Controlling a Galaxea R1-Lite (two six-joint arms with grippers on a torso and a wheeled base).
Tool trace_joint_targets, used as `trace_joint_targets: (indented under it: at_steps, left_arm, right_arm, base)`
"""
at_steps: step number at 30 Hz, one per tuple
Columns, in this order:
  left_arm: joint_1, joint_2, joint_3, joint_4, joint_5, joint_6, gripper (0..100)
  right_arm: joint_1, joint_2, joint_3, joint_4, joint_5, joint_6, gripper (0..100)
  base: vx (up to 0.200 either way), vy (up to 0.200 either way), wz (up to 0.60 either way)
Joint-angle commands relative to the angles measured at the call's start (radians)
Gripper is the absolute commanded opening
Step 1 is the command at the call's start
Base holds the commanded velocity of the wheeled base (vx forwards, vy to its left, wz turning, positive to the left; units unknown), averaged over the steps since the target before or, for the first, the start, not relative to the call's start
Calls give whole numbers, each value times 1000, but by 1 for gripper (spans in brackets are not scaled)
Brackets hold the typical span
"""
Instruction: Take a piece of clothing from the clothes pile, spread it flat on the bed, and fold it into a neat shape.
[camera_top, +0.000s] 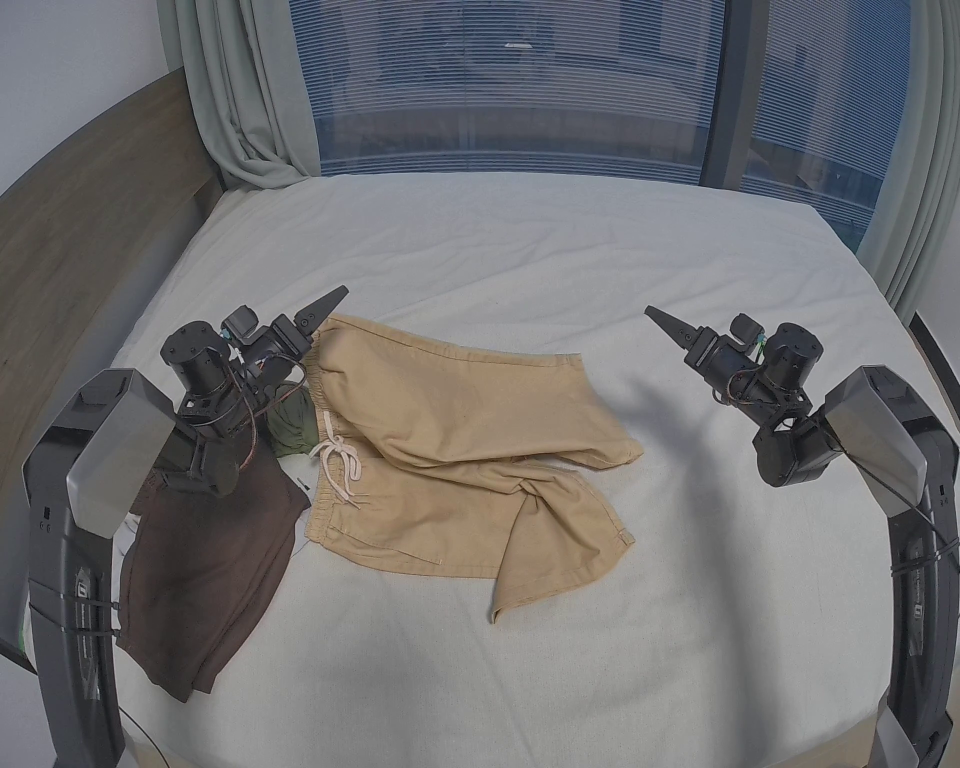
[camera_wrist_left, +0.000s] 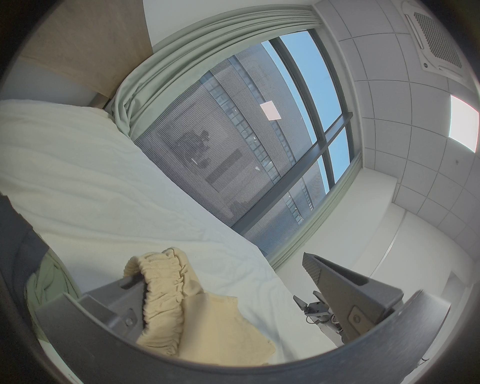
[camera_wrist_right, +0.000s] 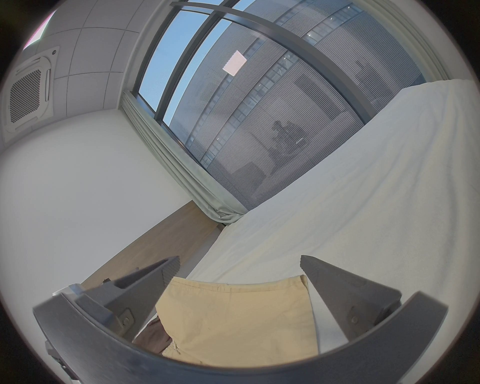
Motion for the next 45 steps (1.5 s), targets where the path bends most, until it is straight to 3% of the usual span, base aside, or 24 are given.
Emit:
trace_joint_targets:
  at_steps: [1, 5, 13, 19, 27, 33, 45]
  left_arm:
    - [-1, 0, -13, 86, 24, -2, 100]
    - [11, -8, -33, 150, 63, 0, 100]
    - [51, -48, -13, 229, 126, 74, 100]
    - [63, -100, 97, 218, 136, 136, 100]
    - [68, -191, 357, 141, 84, 172, 100]
    - [71, -214, 562, -6, 28, 190, 100]
    - [48, -221, 731, -40, -54, 354, 100]
  right_arm:
    - [3, -14, 96, -16, -1, -35, 100]
    - [14, -50, 240, -76, -1, -89, 100]
    - [43, -128, 528, -248, 1, -95, 100]
    - [52, -159, 649, -270, 1, -124, 100]
    - [54, -149, 738, -271, 1, -156, 100]
    - [60, -151, 777, -268, 2, -182, 100]
    - [84, -57, 809, -247, 1, -228, 100]
  base:
    - [0, 0, 0]
    - [0, 0, 0]
    - [0, 0, 0]
    - [0, 0, 0]
    - [0, 0, 0]
    - [0, 0, 0]
    - [0, 0, 0]
